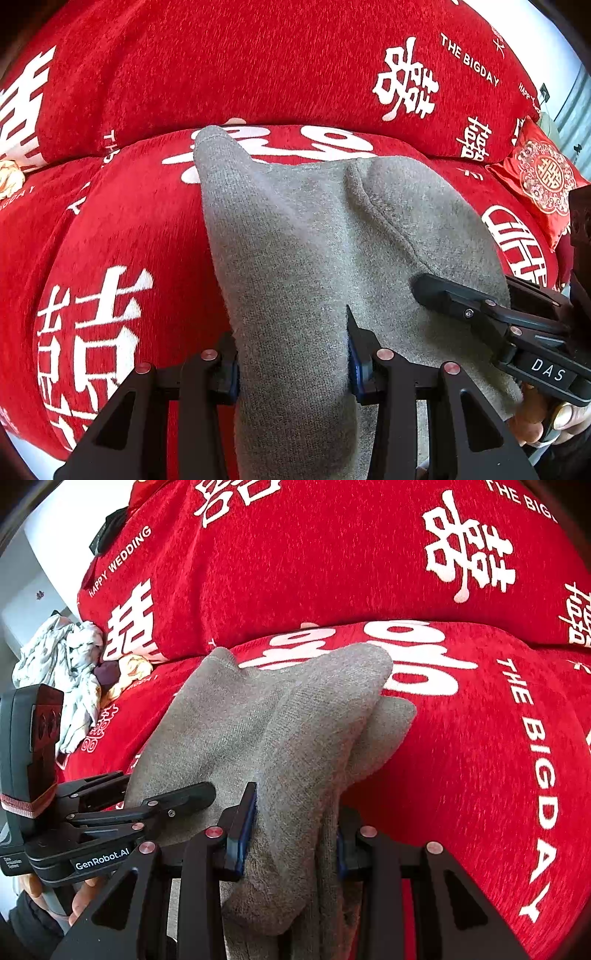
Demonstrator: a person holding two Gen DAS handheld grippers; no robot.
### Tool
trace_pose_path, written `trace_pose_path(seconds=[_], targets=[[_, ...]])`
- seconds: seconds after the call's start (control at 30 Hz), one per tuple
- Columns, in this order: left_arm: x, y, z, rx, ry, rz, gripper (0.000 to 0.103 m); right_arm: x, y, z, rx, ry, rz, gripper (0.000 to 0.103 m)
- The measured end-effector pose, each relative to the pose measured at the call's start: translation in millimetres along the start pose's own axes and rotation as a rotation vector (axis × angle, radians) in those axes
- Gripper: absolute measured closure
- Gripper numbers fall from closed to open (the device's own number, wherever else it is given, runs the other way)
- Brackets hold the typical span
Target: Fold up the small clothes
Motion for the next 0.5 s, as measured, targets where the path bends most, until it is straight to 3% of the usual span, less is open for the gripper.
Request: trace_pose_path(seconds=[0.5], targets=[[-17.6, 5.2, -7.4, -0.001, 0.013, 0.002, 0.059, -13.3, -0.3, -11.7, 0.012, 0.025, -0.01, 0.066]])
Point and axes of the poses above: each gripper's, at about its wrist camera, not at the fingertips, and y roughly against the way its jaws point, z to its right, x to its top, the point moved 2 cm from there along -y, roughly the way its jaws point, and after that the axes turned 5 degrees about -x, right-handed, at the moved point
